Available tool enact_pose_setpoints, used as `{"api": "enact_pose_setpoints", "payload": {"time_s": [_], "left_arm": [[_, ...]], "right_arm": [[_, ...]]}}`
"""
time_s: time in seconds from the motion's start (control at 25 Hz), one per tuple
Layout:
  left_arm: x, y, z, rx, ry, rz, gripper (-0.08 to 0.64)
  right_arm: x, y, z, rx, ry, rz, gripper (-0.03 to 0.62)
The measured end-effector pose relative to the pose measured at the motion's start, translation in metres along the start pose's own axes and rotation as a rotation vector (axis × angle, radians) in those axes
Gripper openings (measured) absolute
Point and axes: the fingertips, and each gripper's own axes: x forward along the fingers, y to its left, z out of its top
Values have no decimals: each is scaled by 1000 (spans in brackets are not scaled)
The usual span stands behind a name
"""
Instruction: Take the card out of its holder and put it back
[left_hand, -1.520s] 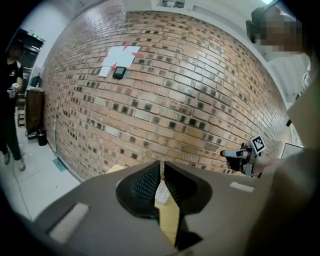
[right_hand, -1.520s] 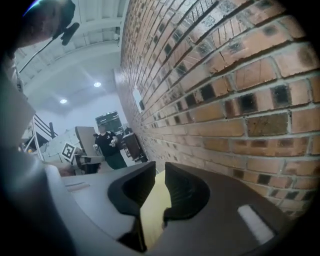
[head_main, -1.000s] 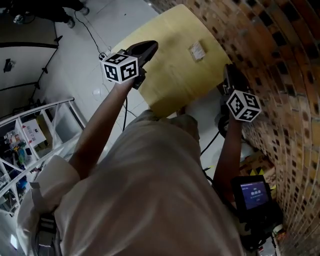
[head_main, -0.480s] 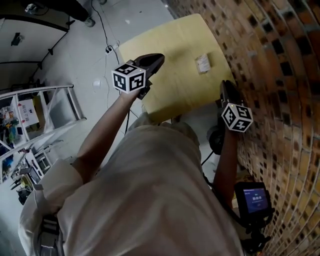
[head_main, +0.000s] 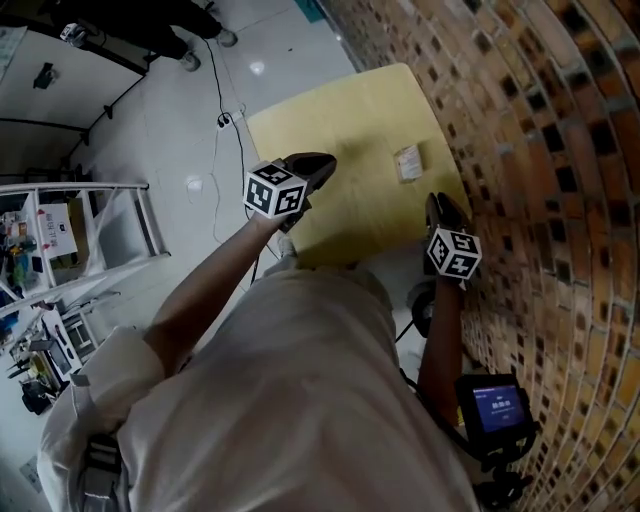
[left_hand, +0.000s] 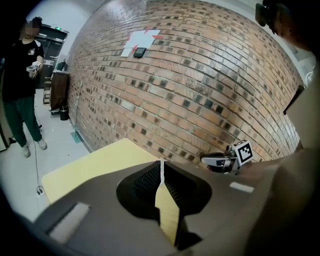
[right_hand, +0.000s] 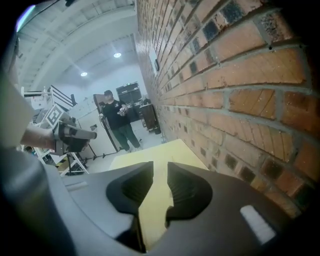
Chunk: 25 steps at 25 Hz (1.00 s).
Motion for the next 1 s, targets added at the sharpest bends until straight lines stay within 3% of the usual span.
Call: {"api": "enact_pose_setpoints", "payload": {"time_s": [0.36,0.8,1.0], "left_arm": [[7,2,-11,3,38,16,40],[4,3,-9,-52,30,55,40],[5,-6,-5,-40,32,48,40]], "right_arm": [[54,-31,-32,-2,75,-15,84],[108,-42,-59,-74,197,41,91],[125,-45,-68,-73,228,58,91]]}}
